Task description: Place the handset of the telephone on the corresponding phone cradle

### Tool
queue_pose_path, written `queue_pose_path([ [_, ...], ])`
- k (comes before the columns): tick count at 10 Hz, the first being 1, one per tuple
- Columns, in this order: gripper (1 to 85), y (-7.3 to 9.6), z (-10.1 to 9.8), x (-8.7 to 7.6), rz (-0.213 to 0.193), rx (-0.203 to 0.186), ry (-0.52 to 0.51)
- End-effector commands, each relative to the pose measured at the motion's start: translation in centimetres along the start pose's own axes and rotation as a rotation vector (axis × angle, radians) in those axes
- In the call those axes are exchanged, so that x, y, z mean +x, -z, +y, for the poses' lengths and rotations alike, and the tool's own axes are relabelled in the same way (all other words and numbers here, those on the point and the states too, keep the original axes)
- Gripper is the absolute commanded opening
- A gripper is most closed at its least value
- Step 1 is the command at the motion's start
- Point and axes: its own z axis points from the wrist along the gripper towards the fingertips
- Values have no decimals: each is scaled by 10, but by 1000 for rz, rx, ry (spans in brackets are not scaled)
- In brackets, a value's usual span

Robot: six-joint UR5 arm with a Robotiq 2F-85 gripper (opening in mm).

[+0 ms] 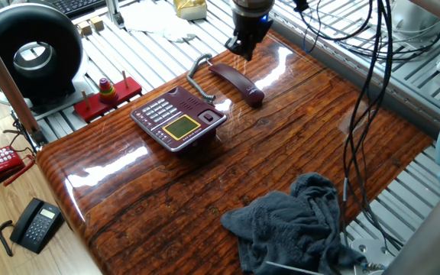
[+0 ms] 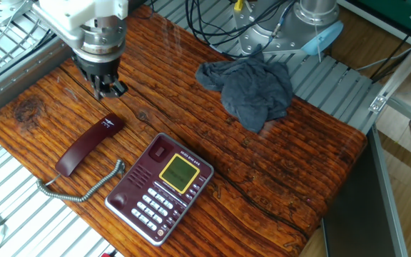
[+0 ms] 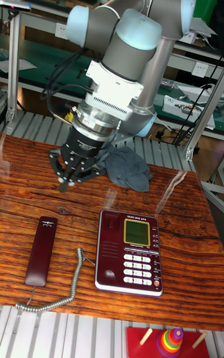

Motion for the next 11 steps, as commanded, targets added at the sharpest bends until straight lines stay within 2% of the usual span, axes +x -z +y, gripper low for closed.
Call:
queue_pose_path([
  [1,10,1,9,11,41,-41,30],
  [3,10,13,-19,-8,106,-156,58],
  [4,10,11,-35,-23,111,-207,55],
  [5,10,3,-47,-33,109,-211,53],
  [6,13,-3,-43,-38,103,-237,39],
  [7,30,-7,-41,-42,84,-244,41],
  [8,63,-7,-29,-42,85,-280,13],
  [11,113,-19,-13,-51,67,-319,-12],
])
